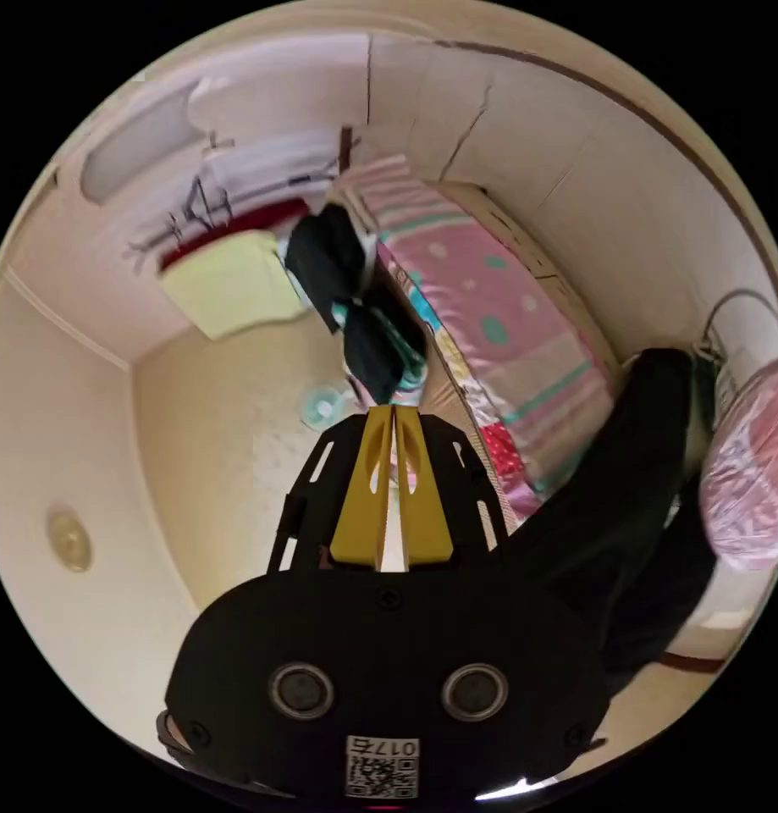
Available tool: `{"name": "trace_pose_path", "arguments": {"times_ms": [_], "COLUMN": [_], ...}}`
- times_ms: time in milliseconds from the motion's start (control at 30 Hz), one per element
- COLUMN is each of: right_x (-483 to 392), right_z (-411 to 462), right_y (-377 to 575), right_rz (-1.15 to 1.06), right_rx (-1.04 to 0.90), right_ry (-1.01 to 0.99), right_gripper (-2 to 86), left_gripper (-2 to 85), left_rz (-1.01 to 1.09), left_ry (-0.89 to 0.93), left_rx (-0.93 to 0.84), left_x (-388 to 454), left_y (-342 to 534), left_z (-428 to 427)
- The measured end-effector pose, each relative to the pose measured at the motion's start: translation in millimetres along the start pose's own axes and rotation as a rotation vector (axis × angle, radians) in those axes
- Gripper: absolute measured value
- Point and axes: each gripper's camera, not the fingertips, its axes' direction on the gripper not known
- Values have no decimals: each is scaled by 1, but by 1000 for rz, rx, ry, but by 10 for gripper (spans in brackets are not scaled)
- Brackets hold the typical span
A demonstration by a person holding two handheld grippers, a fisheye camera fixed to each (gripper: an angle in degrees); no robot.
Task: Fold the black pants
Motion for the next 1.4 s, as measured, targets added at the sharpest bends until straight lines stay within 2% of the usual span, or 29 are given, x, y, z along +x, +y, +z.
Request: {"name": "trace_pose_path", "arguments": {"times_ms": [67, 133, 200, 267, 333, 467, 533, 600, 667, 800, 967, 1067, 1233, 1400], "right_x": [37, 75, 83, 76, 44, -24, -52, -58, -57, -27, -6, -12, -66, -162], "right_z": [-9, 5, 31, 68, 126, 196, 219, 223, 223, 219, 205, 197, 222, 296], "right_y": [24, 53, 65, 62, 48, 31, 30, 32, 37, 54, 79, 89, 122, 203], "right_rz": [107, 286, 325, 320, 256, 66, 66, 129, 175, 305, 350, 245, -52, -425], "right_rx": [65, 98, 100, 27, -160, -349, -337, -289, -244, -224, -288, -392, -639, -998], "right_ry": [-67, -105, -184, -229, -185, -36, 117, 212, 188, 58, 72, -9, -395, -451], "right_gripper": [6, 7, 8, 11, 17, 48, 112, 151, 155, 131, 53, 32, 16, 12], "left_gripper": [-6, -8, -9, -10, -10, -10, -10, -10, -10, -10, -10, -10, -10, -10], "left_rz": [5, 130, 477, 679, 785, 963, 891, 679, 540, 325, 246, 192, 238, 454], "left_ry": [225, 254, 25, -156, -268, -377, -345, -166, -30, 111, 148, 267, 387, 517], "left_rx": [-57, -162, -219, -208, -221, -184, -142, -148, -101, 19, 134, 186, 189, 70], "left_x": [19, 58, 125, 158, 169, 151, 121, 62, 15, -83, -156, -193, -212, -177], "left_y": [2, 6, 24, 50, 74, 111, 108, 87, 76, 60, 52, 53, 63, 77], "left_z": [30, 56, 74, 86, 102, 127, 129, 127, 119, 95, 69, 69, 101, 148]}}
